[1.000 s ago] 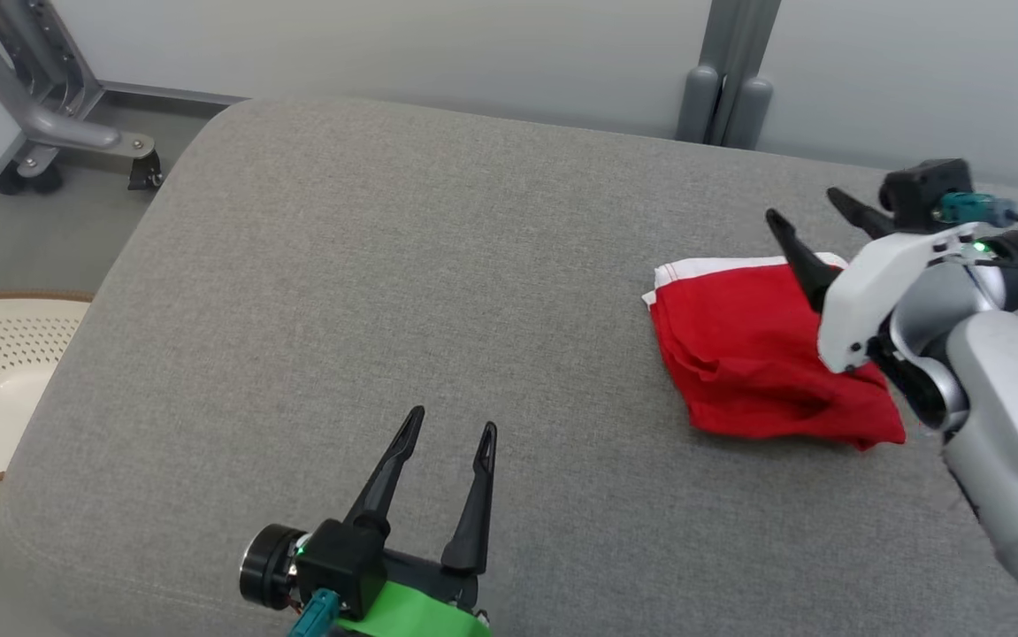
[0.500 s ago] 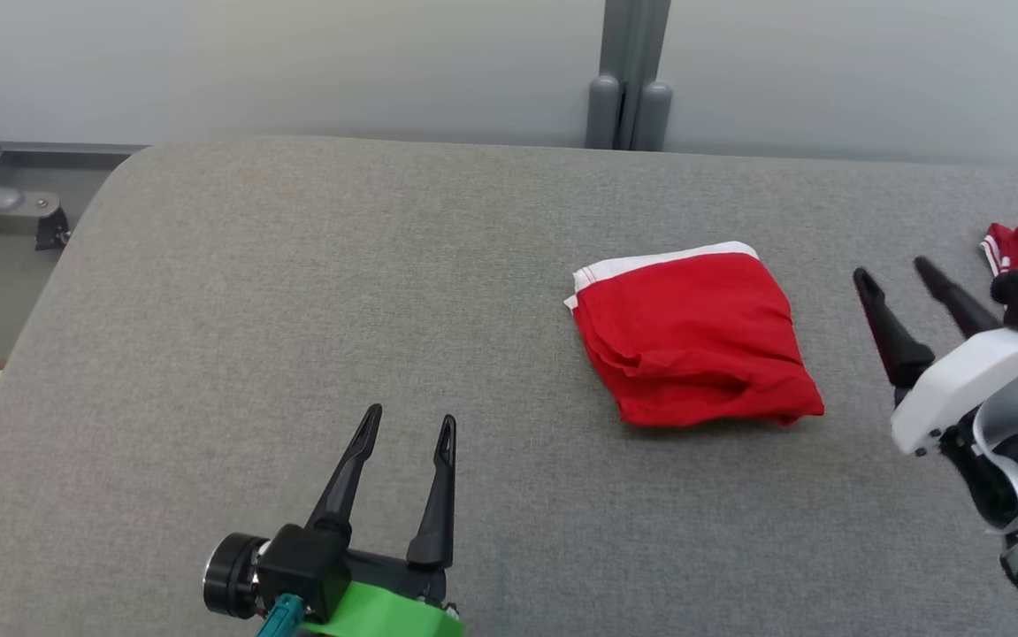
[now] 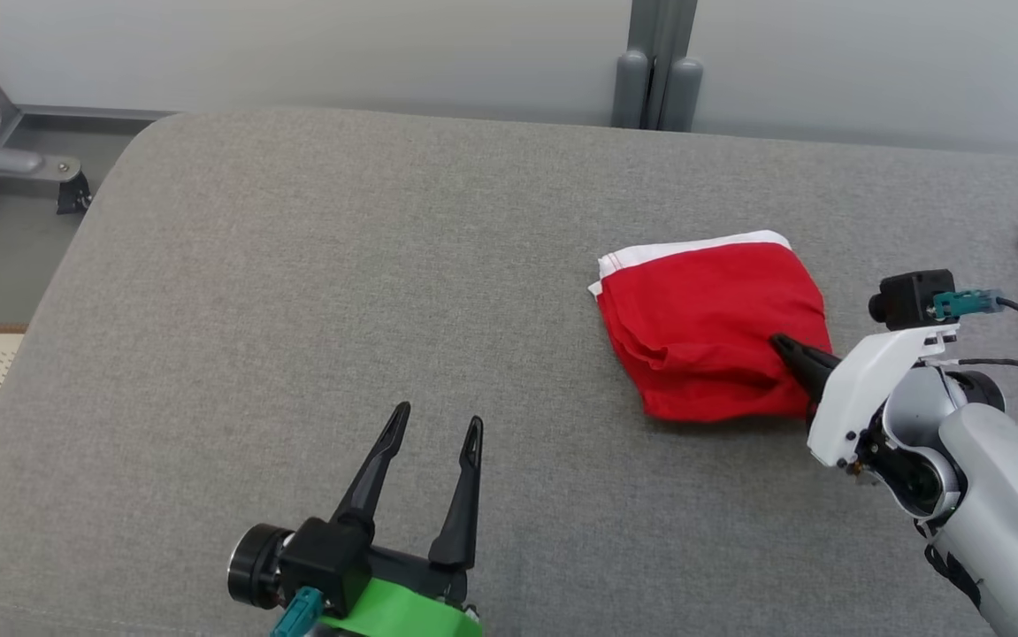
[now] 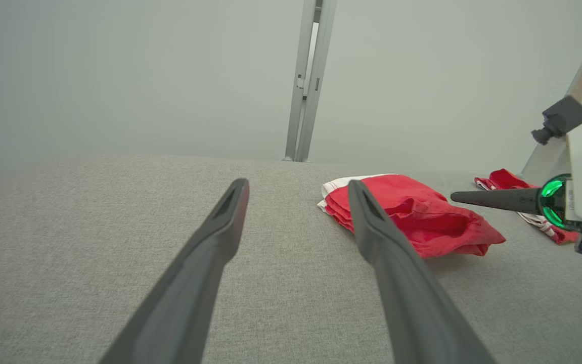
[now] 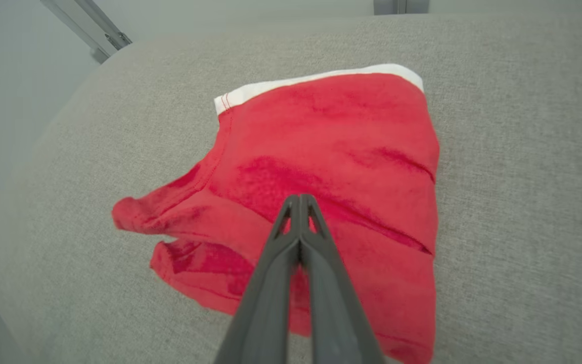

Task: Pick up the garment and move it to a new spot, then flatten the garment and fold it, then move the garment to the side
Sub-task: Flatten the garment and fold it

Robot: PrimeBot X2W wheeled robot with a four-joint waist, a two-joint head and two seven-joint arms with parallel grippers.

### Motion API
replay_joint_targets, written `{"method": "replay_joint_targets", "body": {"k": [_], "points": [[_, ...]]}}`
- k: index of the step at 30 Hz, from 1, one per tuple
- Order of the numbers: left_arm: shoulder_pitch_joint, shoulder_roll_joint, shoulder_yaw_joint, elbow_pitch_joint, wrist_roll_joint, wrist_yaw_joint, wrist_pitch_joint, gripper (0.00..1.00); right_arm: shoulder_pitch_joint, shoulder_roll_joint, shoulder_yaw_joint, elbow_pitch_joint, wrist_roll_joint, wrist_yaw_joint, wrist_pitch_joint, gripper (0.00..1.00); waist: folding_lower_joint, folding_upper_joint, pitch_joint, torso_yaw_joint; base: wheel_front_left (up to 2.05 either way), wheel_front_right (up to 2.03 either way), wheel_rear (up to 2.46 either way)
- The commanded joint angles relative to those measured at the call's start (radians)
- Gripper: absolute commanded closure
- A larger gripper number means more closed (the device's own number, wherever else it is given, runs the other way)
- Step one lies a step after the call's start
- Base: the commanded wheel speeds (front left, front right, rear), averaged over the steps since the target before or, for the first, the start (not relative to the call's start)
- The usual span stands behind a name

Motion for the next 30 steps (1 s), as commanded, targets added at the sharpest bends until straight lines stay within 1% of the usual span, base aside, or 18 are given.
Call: {"method": "replay_joint_targets", "body": {"k": [1, 4, 7, 9, 11, 14, 15, 16, 17, 20, 22, 24, 27, 30], "points": [[-0.02, 0.001, -0.002, 0.002, -0.013, 0.005, 0.0, 0.0, -0.007, -0.003, 0.025, 0.012, 0.018, 0.0, 0.009, 1.0, 0.0, 0.0, 0.02, 0.022, 0.0, 0.0, 0.0], [-0.022, 0.001, 0.002, 0.003, -0.018, 0.011, 0.0, 0.0, 0.014, -0.005, 0.086, 0.004, 0.064, 0.0, 0.027, 1.0, 0.0, 0.0, 0.023, 0.018, 0.0, 0.0, 0.0], [-0.015, 0.001, 0.004, 0.007, -0.018, 0.011, 0.0, 0.0, 0.066, -0.016, 0.153, -0.042, 0.114, 0.0, 0.035, 1.0, 0.0, 0.0, 0.01, 0.005, 0.0, 0.0, 0.0], [-0.011, 0.001, 0.005, 0.011, -0.017, 0.011, 0.0, 0.0, 0.102, -0.02, 0.187, -0.09, 0.142, 0.0, 0.022, 1.0, 0.0, 0.0, -0.003, -0.003, 0.0, 0.0, 0.0], [-0.007, 0.001, 0.008, 0.013, -0.018, 0.015, 0.0, 0.0, 0.139, -0.033, 0.203, -0.128, 0.146, 0.0, -0.023, 1.0, 0.0, 0.0, -0.017, -0.011, 0.0, 0.0, 0.0], [0.011, 0.001, 0.021, 0.01, -0.021, 0.021, 0.0, 0.0, 0.199, -0.032, 0.21, -0.157, 0.099, 0.0, -0.129, 1.0, 0.0, 0.0, -0.041, -0.026, 0.0, 0.0, 0.0], [0.019, 0.001, 0.03, 0.009, -0.023, 0.026, 0.0, 0.0, 0.221, -0.026, 0.201, -0.158, 0.08, 0.0, -0.181, 1.0, 0.0, 0.0, -0.054, -0.034, 0.0, 0.0, 0.0], [0.028, 0.001, 0.038, 0.007, -0.024, 0.029, 0.0, 0.0, 0.242, -0.019, 0.192, -0.151, 0.062, 0.0, -0.218, 0.57, 0.0, 0.0, -0.065, -0.042, 0.0, 0.0, 0.0], [0.04, 0.002, 0.05, 0.006, -0.027, 0.033, 0.0, 0.0, 0.265, -0.014, 0.189, -0.145, 0.028, 0.0, -0.261, 0.0, 0.0, 0.0, -0.079, -0.053, 0.0, 0.0, 0.0], [0.081, 0.001, 0.09, 0.0, -0.031, 0.041, 0.0, 0.0, 0.322, 0.018, 0.143, -0.118, -0.049, 0.0, -0.398, 0.0, 0.0, 0.0, -0.113, -0.09, 0.0, 0.0, 0.0], [0.105, 0.001, 0.122, 0.001, -0.03, 0.044, 0.0, 0.0, 0.351, 0.046, 0.102, -0.107, -0.098, 0.0, -0.455, 0.0, 0.0, 0.0, -0.125, -0.113, 0.0, 0.0, 0.0], [0.13, 0.001, 0.152, -0.002, -0.03, 0.042, 0.0, 0.0, 0.376, 0.067, 0.045, -0.099, -0.157, 0.0, -0.481, 0.0, 0.0, 0.0, -0.137, -0.135, 0.0, 0.0, 0.0], [0.164, 0.001, 0.189, -0.006, -0.013, 0.036, 0.0, 0.0, 0.41, 0.1, -0.038, -0.102, -0.265, 0.0, -0.491, 0.0, 0.0, 0.0, -0.156, -0.163, 0.0, 0.0, 0.0], [0.2, 0.001, 0.221, -0.017, -0.004, 0.035, 0.0, 0.0, 0.454, 0.139, -0.14, -0.161, -0.381, 0.0, -0.49, 0.0, 0.0, 0.0, -0.175, -0.185, 0.0, 0.0, 0.0]]}}
